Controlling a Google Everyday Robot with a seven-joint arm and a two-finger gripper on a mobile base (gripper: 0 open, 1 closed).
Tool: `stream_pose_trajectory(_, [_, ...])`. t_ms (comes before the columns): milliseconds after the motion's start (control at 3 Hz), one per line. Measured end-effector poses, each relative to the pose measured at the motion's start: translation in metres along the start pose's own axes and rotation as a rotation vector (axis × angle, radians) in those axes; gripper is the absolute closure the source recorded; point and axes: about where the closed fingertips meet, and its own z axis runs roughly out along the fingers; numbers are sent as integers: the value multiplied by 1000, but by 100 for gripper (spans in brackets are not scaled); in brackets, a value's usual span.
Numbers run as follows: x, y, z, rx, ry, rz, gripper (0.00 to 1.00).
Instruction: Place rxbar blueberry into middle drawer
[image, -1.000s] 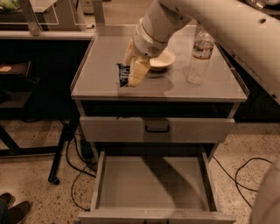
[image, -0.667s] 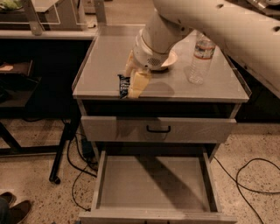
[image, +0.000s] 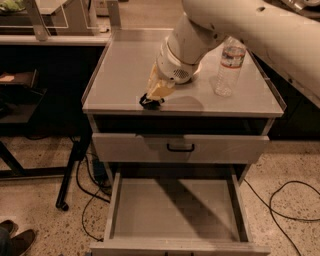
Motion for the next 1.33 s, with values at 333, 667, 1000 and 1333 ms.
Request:
stream_pose_trajectory(333, [3, 30, -5, -21, -20, 59, 100])
stream_pose_trajectory(667, [6, 61, -10, -41, -43, 110, 100])
stream_pose_trajectory(1000, [6, 62, -9, -43, -43, 112, 100])
stream_pose_trajectory(1333, [14, 85, 12, -86, -43, 149, 100])
